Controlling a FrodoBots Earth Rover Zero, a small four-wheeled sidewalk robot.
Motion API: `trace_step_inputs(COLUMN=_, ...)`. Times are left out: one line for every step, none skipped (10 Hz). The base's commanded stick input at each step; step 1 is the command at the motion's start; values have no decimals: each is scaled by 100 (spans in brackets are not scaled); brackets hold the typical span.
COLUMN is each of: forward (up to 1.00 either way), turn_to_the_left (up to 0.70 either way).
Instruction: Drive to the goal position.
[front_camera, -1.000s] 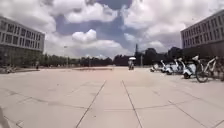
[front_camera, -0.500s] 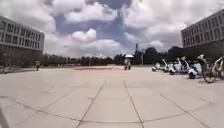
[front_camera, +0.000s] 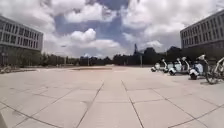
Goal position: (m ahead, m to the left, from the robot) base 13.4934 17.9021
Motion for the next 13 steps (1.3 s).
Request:
trace_step_inputs(forward=8, turn_to_the_left=0)
trace_step_inputs(forward=24, turn_to_the_left=0)
trace_step_inputs(forward=70, turn_to_the_left=0)
trace_step_inputs(forward=70, turn_to_the_left=0)
trace_step_inputs(forward=70, turn_to_the_left=-3)
trace_step_inputs(forward=70, turn_to_the_left=-8)
trace_step_inputs(forward=70, turn_to_the_left=-24)
trace_step_inputs(forward=70, turn_to_the_left=-3)
trace_step_inputs(forward=70, turn_to_the_left=0)
trace_step_inputs(forward=70, turn_to_the_left=0)
trace_step_inputs(forward=70, turn_to_the_left=0)
trace_step_inputs(forward=70, turn_to_the_left=0)
trace_step_inputs(forward=70, turn_to_the_left=25)
